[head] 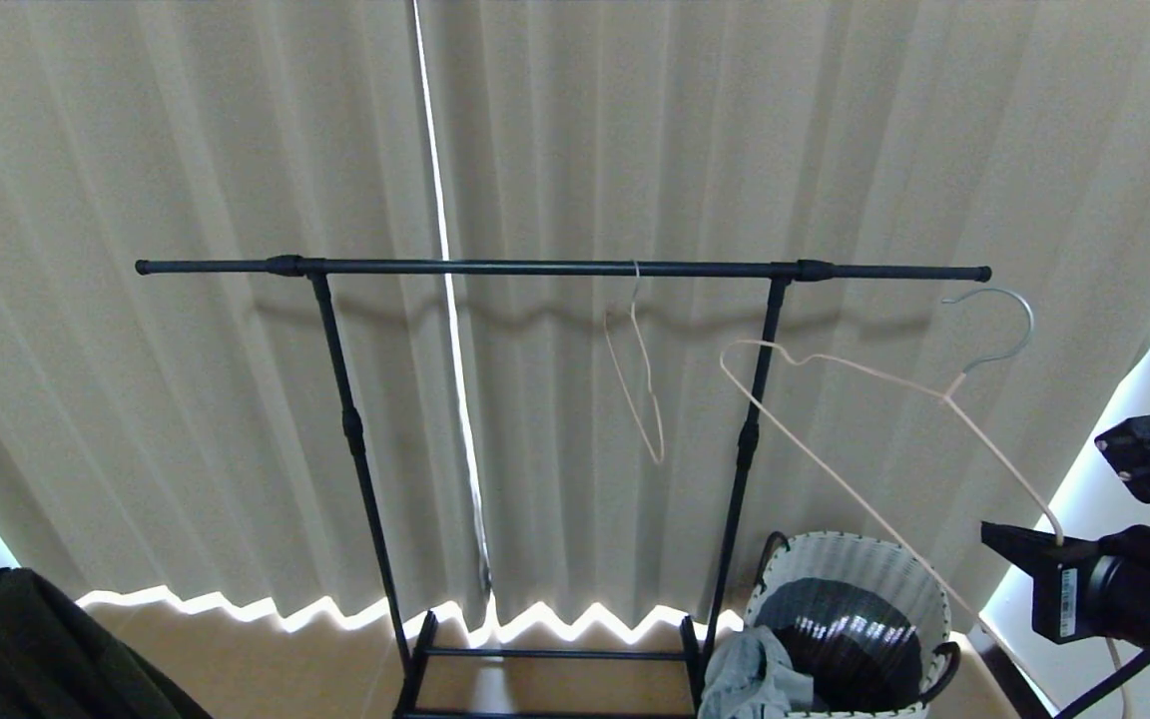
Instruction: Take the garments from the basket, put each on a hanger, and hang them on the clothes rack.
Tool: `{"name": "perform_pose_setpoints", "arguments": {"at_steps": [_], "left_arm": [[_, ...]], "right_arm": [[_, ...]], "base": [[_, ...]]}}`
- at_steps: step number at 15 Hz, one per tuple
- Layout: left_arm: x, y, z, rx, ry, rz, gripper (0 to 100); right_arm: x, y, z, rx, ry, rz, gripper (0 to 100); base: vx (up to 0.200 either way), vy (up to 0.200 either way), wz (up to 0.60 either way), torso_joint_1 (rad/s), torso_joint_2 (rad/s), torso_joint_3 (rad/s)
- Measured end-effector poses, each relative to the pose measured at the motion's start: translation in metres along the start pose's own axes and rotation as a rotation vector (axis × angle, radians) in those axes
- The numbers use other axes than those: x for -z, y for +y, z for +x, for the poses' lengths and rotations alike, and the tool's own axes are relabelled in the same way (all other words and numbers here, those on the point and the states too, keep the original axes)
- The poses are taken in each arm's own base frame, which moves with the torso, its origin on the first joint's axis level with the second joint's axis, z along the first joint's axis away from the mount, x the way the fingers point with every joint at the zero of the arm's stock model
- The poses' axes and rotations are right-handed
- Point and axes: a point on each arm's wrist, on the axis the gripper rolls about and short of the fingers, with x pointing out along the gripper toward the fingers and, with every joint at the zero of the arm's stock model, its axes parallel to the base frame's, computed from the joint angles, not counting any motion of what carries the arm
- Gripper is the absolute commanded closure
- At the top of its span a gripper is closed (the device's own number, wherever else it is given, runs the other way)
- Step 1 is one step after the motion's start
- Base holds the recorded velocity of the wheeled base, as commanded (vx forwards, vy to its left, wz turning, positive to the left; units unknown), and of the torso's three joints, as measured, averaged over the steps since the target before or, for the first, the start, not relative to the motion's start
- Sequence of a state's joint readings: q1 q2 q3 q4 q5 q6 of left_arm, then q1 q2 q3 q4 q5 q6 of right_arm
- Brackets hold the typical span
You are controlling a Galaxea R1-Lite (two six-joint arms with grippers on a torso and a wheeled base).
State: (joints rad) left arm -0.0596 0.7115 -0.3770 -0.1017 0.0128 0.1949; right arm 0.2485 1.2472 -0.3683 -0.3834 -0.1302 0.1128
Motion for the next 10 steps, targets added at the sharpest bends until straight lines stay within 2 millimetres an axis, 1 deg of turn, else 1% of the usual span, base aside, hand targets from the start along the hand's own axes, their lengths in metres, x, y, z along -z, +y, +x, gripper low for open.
{"name": "perform_pose_setpoints", "arguments": {"at_steps": [2, 4, 7, 10], "left_arm": [[-0.016, 0.004, 0.017, 0.001, 0.036, -0.001, 100], [-0.029, 0.003, 0.039, 0.034, 0.079, 0.002, 100], [-0.051, -0.003, 0.074, 0.089, 0.121, 0.010, 100], [-0.068, -0.011, 0.108, 0.096, 0.159, -0.009, 100]], "right_arm": [[-0.003, 0.009, -0.001, -0.071, -0.006, -0.001, 100], [-0.002, 0.022, -0.001, -0.163, 0.009, -0.023, 100], [0.002, 0.039, 0.005, -0.242, 0.053, -0.067, 100], [0.000, 0.062, 0.012, -0.321, 0.081, -0.089, 100]], "base": [[0.000, 0.000, 0.00, 0.000, 0.00, 0.000], [0.000, 0.000, 0.00, 0.000, 0.00, 0.000], [0.000, 0.000, 0.00, 0.000, 0.00, 0.000], [0.000, 0.000, 0.00, 0.000, 0.00, 0.000]]}}
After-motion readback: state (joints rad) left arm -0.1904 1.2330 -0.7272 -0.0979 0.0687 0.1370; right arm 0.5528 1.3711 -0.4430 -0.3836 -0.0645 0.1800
